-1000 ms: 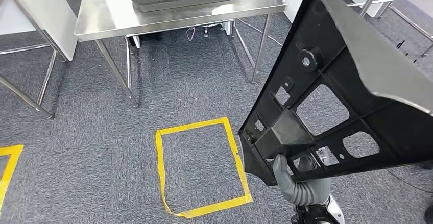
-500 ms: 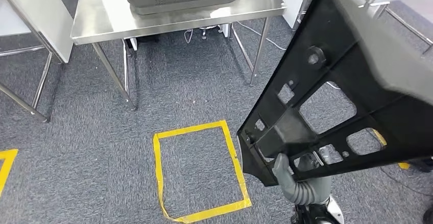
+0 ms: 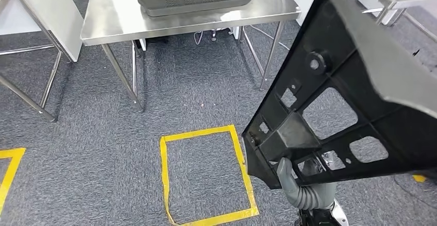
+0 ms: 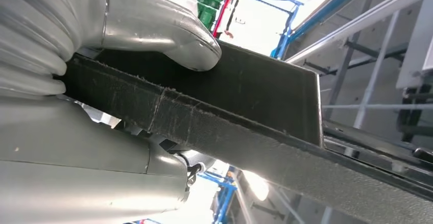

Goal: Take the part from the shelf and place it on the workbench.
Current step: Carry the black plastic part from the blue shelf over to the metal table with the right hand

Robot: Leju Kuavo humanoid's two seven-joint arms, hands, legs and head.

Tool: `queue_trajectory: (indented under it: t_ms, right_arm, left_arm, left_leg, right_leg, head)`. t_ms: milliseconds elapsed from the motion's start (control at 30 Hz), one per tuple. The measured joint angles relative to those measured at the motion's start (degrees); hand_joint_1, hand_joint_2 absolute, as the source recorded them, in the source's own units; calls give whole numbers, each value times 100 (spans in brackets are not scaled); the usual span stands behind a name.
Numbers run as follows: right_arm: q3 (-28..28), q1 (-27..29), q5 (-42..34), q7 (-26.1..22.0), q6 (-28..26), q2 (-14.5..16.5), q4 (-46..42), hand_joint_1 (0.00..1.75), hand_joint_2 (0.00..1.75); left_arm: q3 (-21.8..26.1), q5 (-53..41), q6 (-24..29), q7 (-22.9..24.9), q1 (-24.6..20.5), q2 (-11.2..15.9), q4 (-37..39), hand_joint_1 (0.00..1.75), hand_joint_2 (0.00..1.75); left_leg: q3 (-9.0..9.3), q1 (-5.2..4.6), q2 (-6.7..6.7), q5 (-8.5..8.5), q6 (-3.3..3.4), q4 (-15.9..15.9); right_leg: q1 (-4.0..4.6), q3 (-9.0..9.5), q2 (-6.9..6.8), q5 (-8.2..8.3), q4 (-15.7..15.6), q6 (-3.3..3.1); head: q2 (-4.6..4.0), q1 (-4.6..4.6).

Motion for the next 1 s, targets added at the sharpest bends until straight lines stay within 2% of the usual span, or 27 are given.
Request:
queue_trajectory:
  t_ms: [67,100,133,200,233,267,300,367,400,433,467,533,600,633,667,733,767,800,833,867,900,967,1000]
  right_arm:
    - [-2,0,0,-1,4,-3,-1,175,175]
    - [-3,-1,0,-1,5,-3,-2,175,175]
    - [-4,-3,0,-1,5,-1,-2,175,175]
    - [-4,-5,1,-1,8,3,-1,175,175]
    - [-4,-3,2,-1,8,5,1,175,175]
    - [-4,-1,2,-1,9,5,1,175,175]
    - [-4,1,2,-1,9,6,1,175,175]
    - [-4,2,1,-1,9,8,1,175,175]
    - [-4,0,0,-1,9,8,1,175,175]
    - [-4,-3,-1,-1,9,9,1,175,175]
    - [-4,-7,-1,-1,9,10,0,175,175]
    - [-2,-9,3,-1,9,11,0,175,175]
    - [-1,-13,5,-2,10,10,0,175,175]
    - [-1,-21,4,-3,11,9,0,175,175]
    - [-1,-27,3,-3,11,9,0,175,175]
    - [-1,-32,2,-3,11,9,2,175,175]
    - [-1,-29,2,-3,11,9,3,175,175]
    - [-1,-27,2,-3,11,8,5,175,175]
    - [-2,-27,2,-3,11,7,6,175,175]
    - [-2,-27,3,-3,11,6,7,175,175]
    - [-2,-27,3,-3,11,4,7,175,175]
    - [-1,-32,4,-3,10,4,11,175,175]
    - [0,-29,4,-3,9,5,14,175,175]
  left_arm:
    - [0,-3,-2,-4,-8,4,-4,0,175]
    - [0,-5,-2,-4,-12,5,-7,0,175]
    - [0,-7,-2,-4,-16,7,-8,0,175]
    - [-1,-9,-4,-2,-14,7,-6,0,175]
    - [-1,-9,-5,-2,-10,7,-4,0,175]
    - [-2,-9,-5,-2,-3,7,-3,0,175]
    - [-2,-9,-6,-1,3,8,-2,0,175]
    - [-2,-9,-6,0,8,14,-2,0,175]
    - [-2,-9,-6,0,10,16,-1,0,175]
    - [-2,-9,-6,0,6,16,0,0,175]
    - [-2,-9,-6,1,2,14,1,0,175]
    - [-2,-9,-6,1,-7,12,2,0,175]
    - [-1,-9,-5,1,2,14,1,0,175]
    - [-1,-9,-4,1,3,14,0,0,175]
    - [0,-9,-4,0,4,14,-1,0,175]
    - [-1,-9,-4,1,0,14,0,0,175]
    - [-1,-9,-4,1,1,14,0,0,175]
    - [-1,-9,-5,1,2,14,0,0,175]
    - [0,-9,-5,1,4,13,0,0,175]
    - [0,-9,-6,1,4,11,0,0,175]
    - [0,-9,-6,1,6,9,1,0,175]
    - [0,-9,-6,1,4,8,2,0,175]
    - [0,-9,-6,1,5,8,2,0,175]
  left_leg:
    - [8,20,15,-45,-61,30]
    - [-32,29,26,-102,-90,145]
    - [-143,39,35,-199,-118,390]
    - [-574,60,46,-469,-158,1169]
    - [-813,71,50,-551,-174,1527]
    - [-983,80,57,-534,-183,1715]
    - [-1041,89,65,-388,-187,1673]
    - [-847,104,90,143,-181,1003]
    - [-688,94,99,323,-179,630]
    - [-551,83,103,407,-159,362]
    - [-471,67,102,398,-134,222]
    - [-418,49,82,318,-48,167]
    - [-372,56,64,293,32,123]
    - [-336,59,57,278,71,112]
    - [-307,57,54,254,103,101]
    - [-254,41,45,190,151,100]
    - [-213,33,38,149,161,100]
    - [-161,28,27,104,163,100]
    - [-95,26,16,56,158,99]
    - [-26,26,7,6,148,98]
    - [27,24,-1,-44,131,96]
    - [108,16,-5,-132,76,76]
    - [140,10,-1,-152,44,69]
  right_leg:
    - [-30,44,5,-18,-25,-92]
    - [-51,90,4,-34,-42,-142]
    - [-76,148,0,-56,-57,-191]
    - [-76,247,-8,-128,-59,-251]
    - [-74,296,-7,-167,-59,-256]
    - [-74,348,-1,-210,-58,-249]
    - [-78,415,7,-257,-58,-237]
    - [-92,571,18,-374,-60,-194]
    - [-80,632,20,-439,-60,-158]
    - [-70,670,20,-492,-68,-119]
    - [-59,686,17,-529,-86,-82]
    - [-47,747,18,-539,-111,-7]
    - [-48,704,15,-565,38,39]
    - [-46,563,13,-614,260,40]
    - [-47,341,12,-694,599,34]
    - [-40,-200,13,-902,1340,10]
    - [-39,-410,13,-959,1540,13]
    - [-38,-528,13,-928,1544,33]
    - [-38,-533,13,-780,1325,76]
    - [-37,-451,12,-542,947,126]
    - [-35,-351,8,-279,578,147]
    - [-2,-195,-5,-17,112,62]
    - [14,-171,-9,0,58,-18]
  head:
    - [0,-2]
    - [0,-13]
    - [0,-25]
    - [0,-45]
    - [0,-44]
    - [0,-45]
    - [0,-48]
    - [0,-48]
    - [0,-55]
    - [0,-64]
    - [0,-63]
    - [0,-55]
    - [0,-36]
    - [0,-23]
    - [0,-12]
    - [0,5]
    - [0,7]
    - [0,10]
    - [0,11]
    - [0,15]
    - [0,18]
    - [0,20]
    - [0,18]
